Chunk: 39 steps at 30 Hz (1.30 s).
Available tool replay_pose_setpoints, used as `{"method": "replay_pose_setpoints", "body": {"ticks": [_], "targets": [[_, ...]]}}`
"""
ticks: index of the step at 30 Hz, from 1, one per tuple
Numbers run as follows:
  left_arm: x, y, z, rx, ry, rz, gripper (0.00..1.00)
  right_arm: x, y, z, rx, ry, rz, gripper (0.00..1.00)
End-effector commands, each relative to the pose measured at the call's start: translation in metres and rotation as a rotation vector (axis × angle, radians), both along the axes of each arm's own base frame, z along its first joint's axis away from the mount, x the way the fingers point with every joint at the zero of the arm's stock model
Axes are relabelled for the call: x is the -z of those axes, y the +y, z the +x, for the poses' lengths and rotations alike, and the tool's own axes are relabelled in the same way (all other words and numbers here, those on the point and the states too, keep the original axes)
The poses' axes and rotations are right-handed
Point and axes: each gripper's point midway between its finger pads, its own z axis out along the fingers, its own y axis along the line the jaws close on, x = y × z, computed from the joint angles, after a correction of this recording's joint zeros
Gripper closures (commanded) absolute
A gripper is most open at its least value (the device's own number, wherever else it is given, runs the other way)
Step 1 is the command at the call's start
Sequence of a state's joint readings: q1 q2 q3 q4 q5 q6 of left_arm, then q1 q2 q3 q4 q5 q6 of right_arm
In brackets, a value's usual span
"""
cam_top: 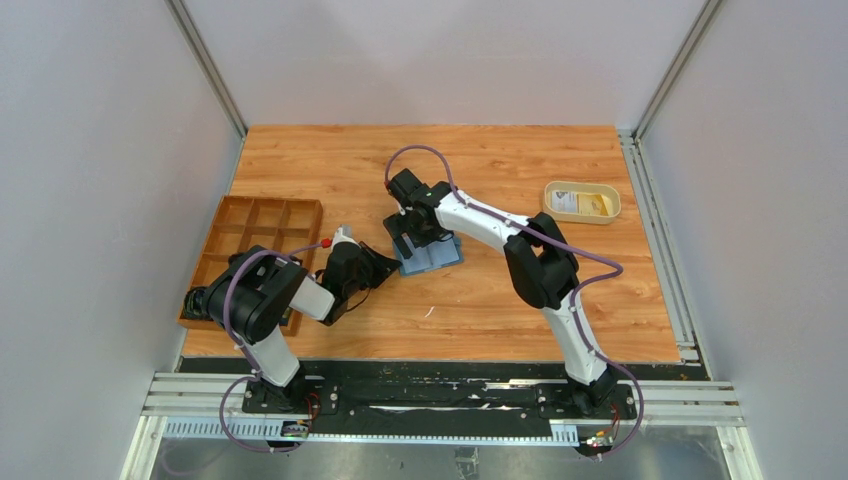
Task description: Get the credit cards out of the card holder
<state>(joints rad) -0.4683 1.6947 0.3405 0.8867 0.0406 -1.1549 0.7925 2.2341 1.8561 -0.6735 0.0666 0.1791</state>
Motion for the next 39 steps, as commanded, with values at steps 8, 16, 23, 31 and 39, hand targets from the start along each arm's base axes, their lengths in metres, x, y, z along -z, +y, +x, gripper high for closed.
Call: {"method": "replay_pose_setpoints", "body": {"ticks": [8,16,23,31,39], "targets": [[0.026,0.009,-0.014,0.006,0.076,0.086,1.00,0.005,0.025,-0.010,-0.019,0.061,0.088,0.07],[0.027,0.011,-0.015,0.002,0.081,0.097,1.00,0.019,0.005,-0.007,0.003,0.017,-0.026,0.07],[0.029,0.014,-0.018,-0.006,0.089,0.100,1.00,0.023,-0.023,-0.003,-0.018,-0.035,-0.153,0.06],[0.028,0.027,-0.018,-0.060,0.088,0.144,1.00,0.022,-0.040,-0.009,-0.037,-0.048,-0.202,0.00],[0.031,0.025,-0.018,-0.053,0.099,0.143,1.00,0.024,-0.038,-0.003,-0.080,-0.102,-0.276,0.00]]}}
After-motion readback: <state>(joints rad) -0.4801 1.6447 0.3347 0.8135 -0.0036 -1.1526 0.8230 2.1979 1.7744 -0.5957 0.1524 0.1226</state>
